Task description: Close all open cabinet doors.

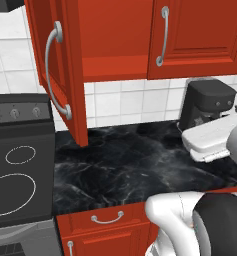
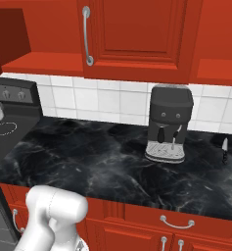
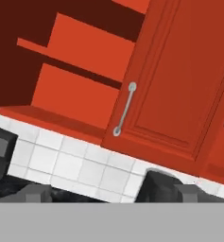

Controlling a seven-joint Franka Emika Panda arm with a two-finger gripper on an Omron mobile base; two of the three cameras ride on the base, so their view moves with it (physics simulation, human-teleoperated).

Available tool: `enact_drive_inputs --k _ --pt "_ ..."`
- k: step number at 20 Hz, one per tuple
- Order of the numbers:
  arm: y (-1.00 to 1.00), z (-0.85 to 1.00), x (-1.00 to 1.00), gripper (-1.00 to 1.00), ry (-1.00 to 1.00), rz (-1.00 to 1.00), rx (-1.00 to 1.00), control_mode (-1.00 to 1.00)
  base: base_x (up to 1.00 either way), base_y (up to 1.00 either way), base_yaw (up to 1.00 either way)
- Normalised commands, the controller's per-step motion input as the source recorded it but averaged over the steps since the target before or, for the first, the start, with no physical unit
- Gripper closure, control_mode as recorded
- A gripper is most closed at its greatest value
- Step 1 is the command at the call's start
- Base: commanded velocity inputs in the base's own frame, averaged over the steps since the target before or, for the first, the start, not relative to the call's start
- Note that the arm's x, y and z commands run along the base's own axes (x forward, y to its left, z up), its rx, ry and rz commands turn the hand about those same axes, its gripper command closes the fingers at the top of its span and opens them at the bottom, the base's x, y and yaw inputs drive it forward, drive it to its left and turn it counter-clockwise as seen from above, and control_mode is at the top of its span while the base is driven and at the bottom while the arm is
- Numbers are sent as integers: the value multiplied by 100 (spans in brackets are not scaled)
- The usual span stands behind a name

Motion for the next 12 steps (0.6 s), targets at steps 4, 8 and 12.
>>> enact_drive_inputs --k 4,8,12 --pt "45 -18 -85 -100 -30 2 -35 -100 0 0 0" --pt "50 -18 -75 -100 -31 4 -37 -100 0 0 0" --pt "68 -16 -43 -100 -24 4 -37 -100 0 0 0"
